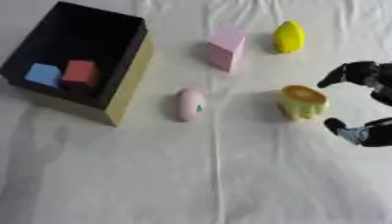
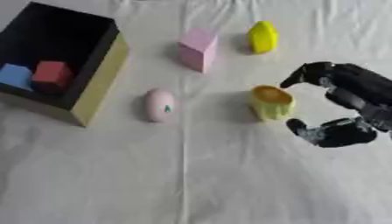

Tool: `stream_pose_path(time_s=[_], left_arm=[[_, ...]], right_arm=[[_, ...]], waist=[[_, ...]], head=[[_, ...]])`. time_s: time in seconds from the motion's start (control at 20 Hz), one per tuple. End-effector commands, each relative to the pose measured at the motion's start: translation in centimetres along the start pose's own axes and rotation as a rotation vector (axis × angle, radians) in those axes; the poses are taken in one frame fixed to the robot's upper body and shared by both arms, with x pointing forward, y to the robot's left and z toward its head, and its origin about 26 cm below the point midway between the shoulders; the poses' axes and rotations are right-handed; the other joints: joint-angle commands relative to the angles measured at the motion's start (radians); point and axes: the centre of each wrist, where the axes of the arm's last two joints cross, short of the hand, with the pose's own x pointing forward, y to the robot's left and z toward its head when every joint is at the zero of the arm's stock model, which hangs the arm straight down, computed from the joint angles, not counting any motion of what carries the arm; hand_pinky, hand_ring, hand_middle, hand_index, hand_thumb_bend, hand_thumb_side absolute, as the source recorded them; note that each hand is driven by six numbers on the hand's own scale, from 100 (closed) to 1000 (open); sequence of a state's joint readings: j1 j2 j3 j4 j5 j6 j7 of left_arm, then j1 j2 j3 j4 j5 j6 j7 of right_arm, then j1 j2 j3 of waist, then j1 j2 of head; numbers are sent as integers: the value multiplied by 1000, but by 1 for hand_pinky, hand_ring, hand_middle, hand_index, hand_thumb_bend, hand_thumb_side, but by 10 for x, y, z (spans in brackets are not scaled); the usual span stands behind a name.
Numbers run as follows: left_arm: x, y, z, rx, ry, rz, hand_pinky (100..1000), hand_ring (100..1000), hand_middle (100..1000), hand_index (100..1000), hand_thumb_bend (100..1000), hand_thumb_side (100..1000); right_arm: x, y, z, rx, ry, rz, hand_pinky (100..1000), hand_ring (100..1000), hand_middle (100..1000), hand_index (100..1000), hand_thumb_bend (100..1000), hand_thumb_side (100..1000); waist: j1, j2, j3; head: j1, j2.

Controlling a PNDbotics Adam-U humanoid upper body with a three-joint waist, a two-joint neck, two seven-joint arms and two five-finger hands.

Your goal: Pick up objects on the table and place them in the box.

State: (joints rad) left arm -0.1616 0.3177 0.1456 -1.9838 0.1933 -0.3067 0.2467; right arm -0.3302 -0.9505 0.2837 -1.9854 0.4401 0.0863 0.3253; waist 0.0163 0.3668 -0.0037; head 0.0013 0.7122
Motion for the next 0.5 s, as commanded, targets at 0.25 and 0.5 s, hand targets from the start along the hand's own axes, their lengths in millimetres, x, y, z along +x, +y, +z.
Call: stream_pose_path(time_s=[0.25,0.5], left_arm=[[6,1,-6,-23,-24,-7,707,662,617,794,393,568],[6,0,-6,-25,-23,-6,707,662,617,793,391,571]], right_arm=[[6,-9,-2,24,11,27,853,843,770,829,360,100],[10,-8,-6,24,43,22,847,835,766,828,312,100]], waist=[[-7,-22,3],[-7,-19,7]], head=[[-1,3],[-2,0]])
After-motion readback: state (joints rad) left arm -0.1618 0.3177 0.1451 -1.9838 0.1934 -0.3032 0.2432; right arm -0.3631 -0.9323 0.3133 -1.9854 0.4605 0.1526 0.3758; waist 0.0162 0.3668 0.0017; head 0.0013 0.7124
